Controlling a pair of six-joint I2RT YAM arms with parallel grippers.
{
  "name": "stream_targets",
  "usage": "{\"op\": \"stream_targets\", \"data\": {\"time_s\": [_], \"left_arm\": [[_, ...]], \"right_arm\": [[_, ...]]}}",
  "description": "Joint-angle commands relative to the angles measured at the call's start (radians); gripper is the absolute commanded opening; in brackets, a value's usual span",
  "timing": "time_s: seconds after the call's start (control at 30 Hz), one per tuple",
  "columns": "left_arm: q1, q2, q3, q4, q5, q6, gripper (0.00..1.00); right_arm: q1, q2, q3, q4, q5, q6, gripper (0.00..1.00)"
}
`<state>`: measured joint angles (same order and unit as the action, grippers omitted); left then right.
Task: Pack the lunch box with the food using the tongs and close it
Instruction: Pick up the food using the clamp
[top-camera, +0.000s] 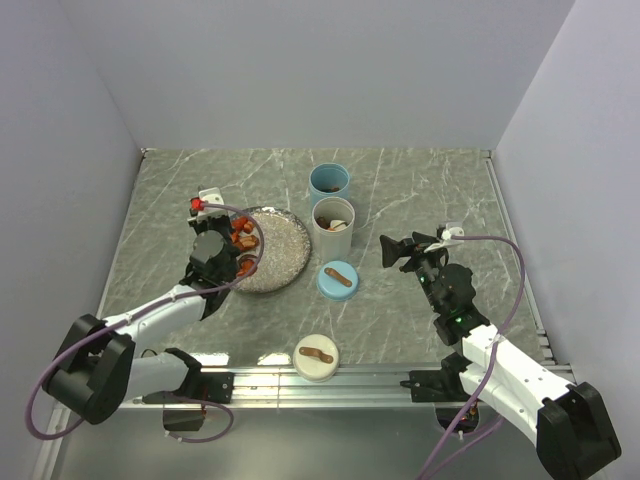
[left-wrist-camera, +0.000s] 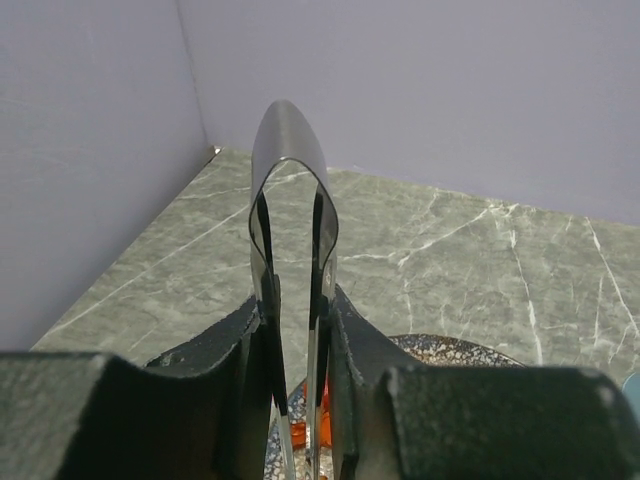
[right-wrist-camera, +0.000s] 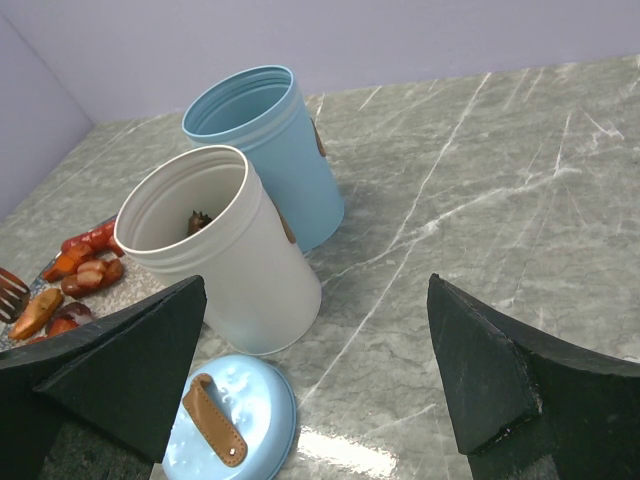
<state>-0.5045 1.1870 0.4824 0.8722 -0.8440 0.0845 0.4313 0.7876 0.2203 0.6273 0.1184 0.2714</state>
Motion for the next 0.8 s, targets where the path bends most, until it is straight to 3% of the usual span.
{"op": "stream_targets", "data": {"time_s": [0.0,0.07,0.27,0.77], "left_arm": [[0.001,-0.052,0.012,0.013,0.0,-0.005,0.24],[0.001,-0.055,0.013,-0.001,-0.003,-0.003,0.31],[0.0,-0.052,-0.021,0.045,0.005,0.006,0.41],[0.0,0.036,0.013,-0.025,0.019,-0.028,0.44]], "right_arm": [[-0.006,-0.01,0.024,0.029,0.001,-0.006,0.98],[-0.006,-0.01,0.024,0.029,0.003,-0.006,0.98],[-0.006,-0.011,0.022,0.028,0.001,-0.006,0.98],[-0.008,-0.019,0.021,0.025,0.003,-0.005,0.98]]}}
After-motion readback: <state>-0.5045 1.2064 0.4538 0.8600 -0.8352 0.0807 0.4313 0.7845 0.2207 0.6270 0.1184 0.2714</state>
